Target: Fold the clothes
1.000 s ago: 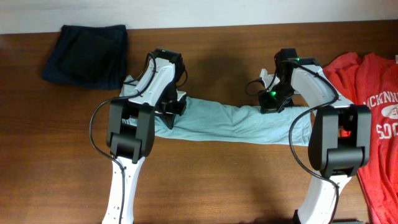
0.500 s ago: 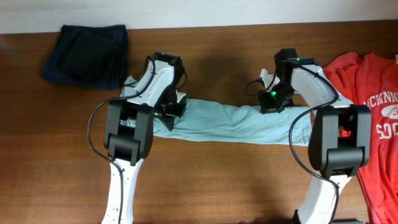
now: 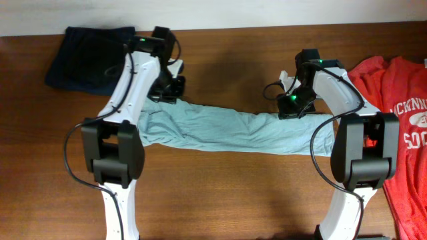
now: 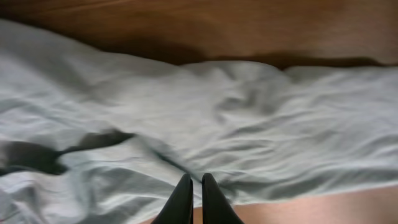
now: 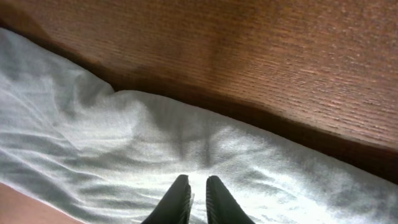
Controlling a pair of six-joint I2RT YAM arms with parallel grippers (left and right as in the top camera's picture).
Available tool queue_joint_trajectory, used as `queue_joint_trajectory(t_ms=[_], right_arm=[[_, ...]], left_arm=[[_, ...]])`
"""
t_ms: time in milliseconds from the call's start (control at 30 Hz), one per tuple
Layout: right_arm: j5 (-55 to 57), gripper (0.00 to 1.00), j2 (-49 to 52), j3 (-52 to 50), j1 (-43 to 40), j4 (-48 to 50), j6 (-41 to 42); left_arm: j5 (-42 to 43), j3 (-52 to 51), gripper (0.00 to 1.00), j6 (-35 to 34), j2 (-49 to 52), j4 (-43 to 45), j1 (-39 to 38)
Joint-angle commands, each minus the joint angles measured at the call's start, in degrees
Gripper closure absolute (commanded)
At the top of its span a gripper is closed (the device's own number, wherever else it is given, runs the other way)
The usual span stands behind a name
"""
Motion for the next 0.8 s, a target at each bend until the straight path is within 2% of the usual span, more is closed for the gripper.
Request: queue_joint_trajectory(t_ms=[0,133,233,367,400,467,500,567,767], right_arm=[[0.61,0.83,-1.25,0.96,-0.44,0.11,0.31],[1.6,0.83,-1.27,1.14,-0.94,0.04,0.02],[1.62,0.83,-2.27,3.02,-3.26,-1.36,-0.35],[1.6,0.76,-4.0,3.85,-8.33,-2.51,0.31],[1.6,0.73,-4.0,3.85,-9.97,-2.97,0.28],[1.6,0.55,-3.93,3.54,-12.46,-3.3,0.11],[1.6,0.39,-3.87,3.17,-13.84,-3.3,-0.74],[1.62,0.27,-3.74,2.54,-16.5,-3.58,-4.37],[1.66,0.27,-2.95,1.36,-20.5,-4.2,-5.38]], left_arm=[[0.0,-1.97,0.93,-0.94,2.21,0.48,0.48],[-7.13,-2.05,0.93,-0.98,3.69,0.24,1.18],[-7.63,-2.05,0.94,-1.66,3.72,0.42,3.32],[-7.41,-2.05,0.93,-1.62,3.72,0.22,5.86],[-7.23,-2.05,0.93,-1.6,3.72,0.22,6.23],[-6.58,-2.05,0.93,-1.6,3.72,0.26,6.73],[-6.58,-2.05,0.92,-1.6,3.72,0.46,6.84],[-6.58,-2.05,0.89,-1.6,3.72,1.22,6.82],[-6.56,-2.05,0.81,-1.62,3.72,5.49,6.82]])
